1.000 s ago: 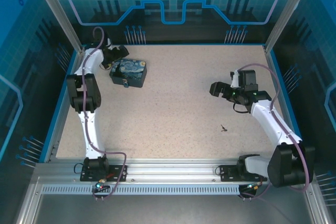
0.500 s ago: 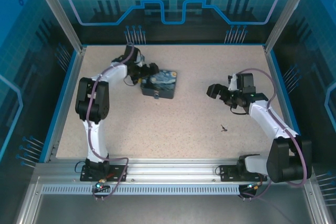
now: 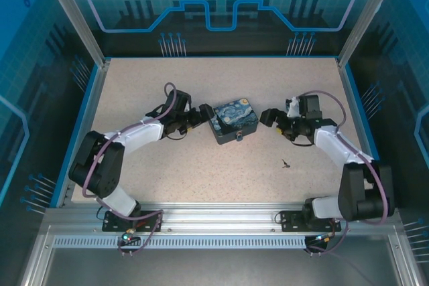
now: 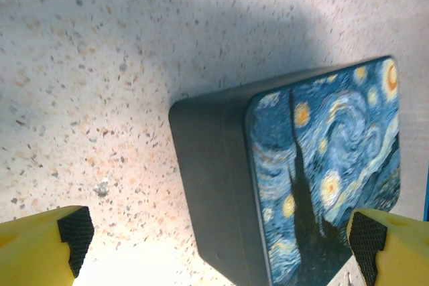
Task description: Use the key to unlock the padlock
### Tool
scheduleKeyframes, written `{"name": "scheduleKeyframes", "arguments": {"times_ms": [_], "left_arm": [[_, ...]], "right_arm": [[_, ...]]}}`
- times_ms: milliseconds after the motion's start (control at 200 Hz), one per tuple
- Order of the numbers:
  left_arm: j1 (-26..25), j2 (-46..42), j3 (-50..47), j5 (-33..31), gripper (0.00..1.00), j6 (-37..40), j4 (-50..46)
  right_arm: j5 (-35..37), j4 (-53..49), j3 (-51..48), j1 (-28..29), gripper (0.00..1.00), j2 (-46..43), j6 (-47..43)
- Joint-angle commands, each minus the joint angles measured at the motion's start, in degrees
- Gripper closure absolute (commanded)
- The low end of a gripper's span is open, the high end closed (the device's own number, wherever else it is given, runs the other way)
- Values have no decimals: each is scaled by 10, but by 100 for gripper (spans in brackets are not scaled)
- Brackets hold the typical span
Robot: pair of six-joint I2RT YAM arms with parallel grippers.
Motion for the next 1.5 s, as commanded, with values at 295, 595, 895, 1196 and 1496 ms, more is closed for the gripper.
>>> {"name": "scheduleKeyframes", "arguments": {"times_ms": [295,595,895,1196,1496], "left_arm": [[2,37,48,10,1,-42,13],[2,100,84,55,1,-66,38],[6,105,87,85,1,-55,47],[7,91,46,107,1,-71,79],[5,51,-9,112,1,-106,117]], "right_arm": [[57,35,168,62,0,181,6],[93,20,192,144,1,198,30],[130,36,94,205,0,98,77],[200,33,23,238,0,63,115],[282,-43,36,225,0,7,98]]}}
